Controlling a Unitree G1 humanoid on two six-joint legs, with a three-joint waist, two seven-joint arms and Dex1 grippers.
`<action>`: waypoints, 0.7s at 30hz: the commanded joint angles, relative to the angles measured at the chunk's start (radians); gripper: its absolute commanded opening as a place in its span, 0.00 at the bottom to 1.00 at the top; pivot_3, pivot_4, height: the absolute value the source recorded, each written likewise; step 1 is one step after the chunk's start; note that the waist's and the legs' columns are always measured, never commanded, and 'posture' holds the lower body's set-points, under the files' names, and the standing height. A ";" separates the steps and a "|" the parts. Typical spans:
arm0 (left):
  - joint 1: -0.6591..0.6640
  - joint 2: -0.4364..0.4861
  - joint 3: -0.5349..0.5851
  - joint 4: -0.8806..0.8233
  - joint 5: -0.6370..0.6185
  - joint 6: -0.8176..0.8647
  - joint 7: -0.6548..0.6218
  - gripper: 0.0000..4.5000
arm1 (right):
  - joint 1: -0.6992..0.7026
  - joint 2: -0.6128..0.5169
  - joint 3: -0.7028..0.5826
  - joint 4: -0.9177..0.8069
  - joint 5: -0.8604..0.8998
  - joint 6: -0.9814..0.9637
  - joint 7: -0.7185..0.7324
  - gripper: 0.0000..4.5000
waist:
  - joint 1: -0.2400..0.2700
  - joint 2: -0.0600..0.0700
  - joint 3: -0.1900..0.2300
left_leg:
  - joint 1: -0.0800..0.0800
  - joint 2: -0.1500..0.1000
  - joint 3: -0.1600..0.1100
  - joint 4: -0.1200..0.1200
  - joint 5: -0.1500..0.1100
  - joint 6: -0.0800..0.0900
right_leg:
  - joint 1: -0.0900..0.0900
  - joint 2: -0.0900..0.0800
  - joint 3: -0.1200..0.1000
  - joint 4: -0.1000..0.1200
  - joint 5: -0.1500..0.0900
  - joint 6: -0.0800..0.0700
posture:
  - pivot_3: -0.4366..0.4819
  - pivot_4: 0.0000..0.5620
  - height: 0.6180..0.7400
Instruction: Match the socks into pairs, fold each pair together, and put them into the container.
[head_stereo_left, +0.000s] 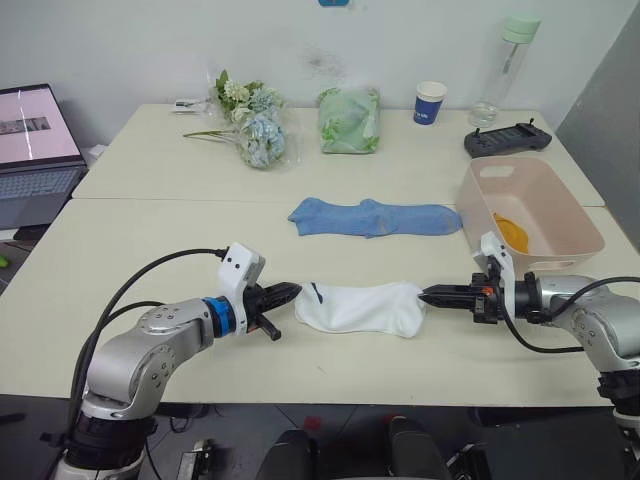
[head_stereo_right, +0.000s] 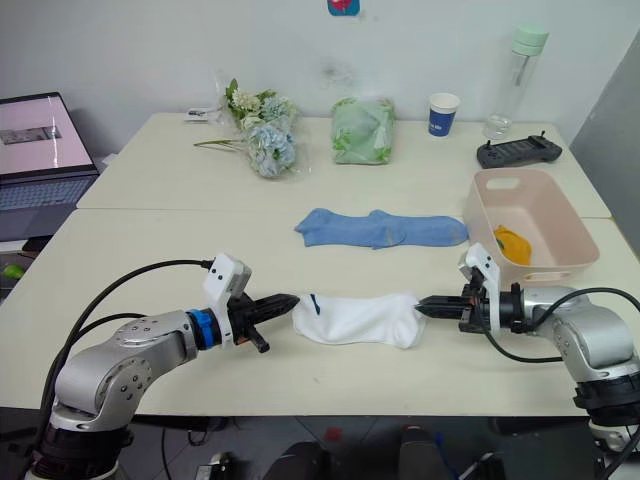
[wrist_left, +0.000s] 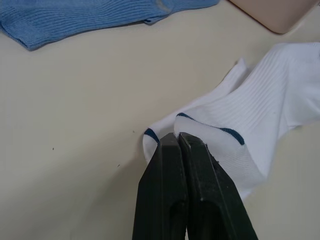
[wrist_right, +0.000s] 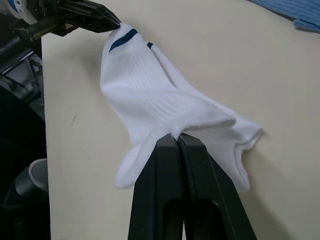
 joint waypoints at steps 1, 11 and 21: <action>-0.020 -0.009 -0.013 0.012 0.031 -0.039 0.006 0.01 | -0.012 0.002 0.000 0.008 -0.027 -0.048 0.004 0.00 | 0.000 0.000 0.000 | 0.000 0.000 0.000 0.000 0.000 0.000 | 0.000 0.000 0.000 0.000 0.000 0.000 | 0.48 0.27 1.00; -0.015 -0.017 -0.004 0.021 0.041 -0.044 0.000 0.01 | -0.024 0.032 0.005 0.052 -0.079 -0.111 -0.003 0.00 | -0.001 0.000 0.000 | 0.000 0.000 0.000 0.000 0.000 0.000 | 0.000 0.000 0.000 0.000 0.000 0.000 | 0.48 0.27 1.00; 0.008 -0.026 -0.004 0.023 0.052 -0.063 0.002 0.01 | -0.033 0.050 0.011 0.077 -0.113 -0.140 -0.002 0.00 | -0.002 0.000 0.000 | 0.000 0.000 0.000 0.000 0.000 0.000 | 0.000 0.000 0.000 0.000 0.000 0.000 | 0.48 0.27 1.00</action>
